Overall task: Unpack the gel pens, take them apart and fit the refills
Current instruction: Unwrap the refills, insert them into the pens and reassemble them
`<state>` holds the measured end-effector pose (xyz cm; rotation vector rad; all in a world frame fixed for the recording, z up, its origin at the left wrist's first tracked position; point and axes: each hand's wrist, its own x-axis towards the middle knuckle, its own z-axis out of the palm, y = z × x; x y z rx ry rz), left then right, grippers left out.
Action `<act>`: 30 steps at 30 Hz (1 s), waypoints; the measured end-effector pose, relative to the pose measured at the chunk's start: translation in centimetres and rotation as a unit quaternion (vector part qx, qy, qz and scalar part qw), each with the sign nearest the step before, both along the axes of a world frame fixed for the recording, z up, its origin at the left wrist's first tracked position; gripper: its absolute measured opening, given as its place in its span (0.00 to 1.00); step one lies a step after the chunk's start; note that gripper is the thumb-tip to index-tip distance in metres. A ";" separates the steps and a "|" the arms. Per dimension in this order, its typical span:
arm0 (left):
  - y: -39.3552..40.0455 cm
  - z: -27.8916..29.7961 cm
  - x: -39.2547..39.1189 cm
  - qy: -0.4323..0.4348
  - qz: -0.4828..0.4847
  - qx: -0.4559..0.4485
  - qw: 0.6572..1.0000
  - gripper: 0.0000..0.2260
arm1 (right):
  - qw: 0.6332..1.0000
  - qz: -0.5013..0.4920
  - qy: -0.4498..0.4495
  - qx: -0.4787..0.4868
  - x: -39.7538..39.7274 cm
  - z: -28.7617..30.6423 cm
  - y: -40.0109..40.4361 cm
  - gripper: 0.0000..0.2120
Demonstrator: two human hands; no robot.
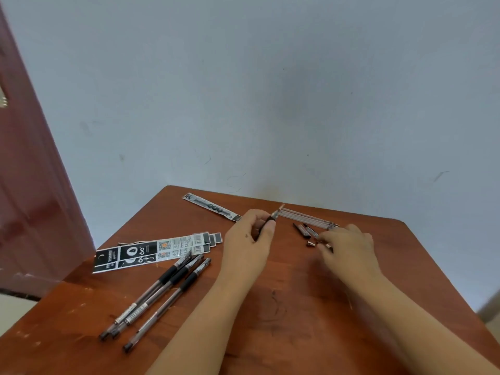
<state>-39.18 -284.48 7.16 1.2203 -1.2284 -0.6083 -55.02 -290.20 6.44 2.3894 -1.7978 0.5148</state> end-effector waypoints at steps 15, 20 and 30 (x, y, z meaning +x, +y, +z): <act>-0.8 -1.4 0.7 -0.224 0.052 0.020 0.973 0.05 | 0.980 0.094 -0.174 -0.009 1.5 0.2 0.0 0.06; -0.7 -1.6 0.0 -0.326 0.034 0.035 0.944 0.08 | 0.927 0.125 -0.355 0.011 0.1 0.3 2.7 0.12; -0.2 -1.5 -0.8 -0.373 -0.021 0.034 0.927 0.09 | 0.915 0.139 -0.379 0.017 -0.1 -1.0 2.9 0.08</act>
